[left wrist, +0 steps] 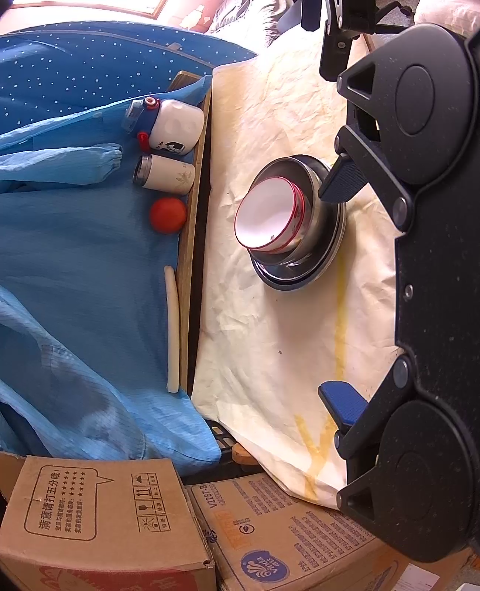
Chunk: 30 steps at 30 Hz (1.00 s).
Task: Organize plates and bowls
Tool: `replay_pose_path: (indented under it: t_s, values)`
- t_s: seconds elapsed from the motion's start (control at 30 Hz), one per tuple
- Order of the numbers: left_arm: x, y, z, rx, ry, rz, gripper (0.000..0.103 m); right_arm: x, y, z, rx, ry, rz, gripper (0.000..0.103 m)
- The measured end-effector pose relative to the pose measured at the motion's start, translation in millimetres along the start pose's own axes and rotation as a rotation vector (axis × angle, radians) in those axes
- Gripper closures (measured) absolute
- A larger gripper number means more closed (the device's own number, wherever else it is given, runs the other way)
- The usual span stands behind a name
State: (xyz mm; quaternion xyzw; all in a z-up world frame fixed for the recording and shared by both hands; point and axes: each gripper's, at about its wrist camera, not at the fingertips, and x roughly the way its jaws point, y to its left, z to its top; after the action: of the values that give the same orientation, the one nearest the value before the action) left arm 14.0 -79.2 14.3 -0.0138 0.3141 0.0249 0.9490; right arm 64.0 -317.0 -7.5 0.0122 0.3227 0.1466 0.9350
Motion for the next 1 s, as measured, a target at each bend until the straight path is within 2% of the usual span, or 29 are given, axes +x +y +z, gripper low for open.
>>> replay_pose_path:
  t_s: [1.0]
  values:
    - [2.8,0.2,0.4,0.0,0.004,0.001,0.001,5.0,-1.2,3.2,-0.005,0.013,0.006,0.0]
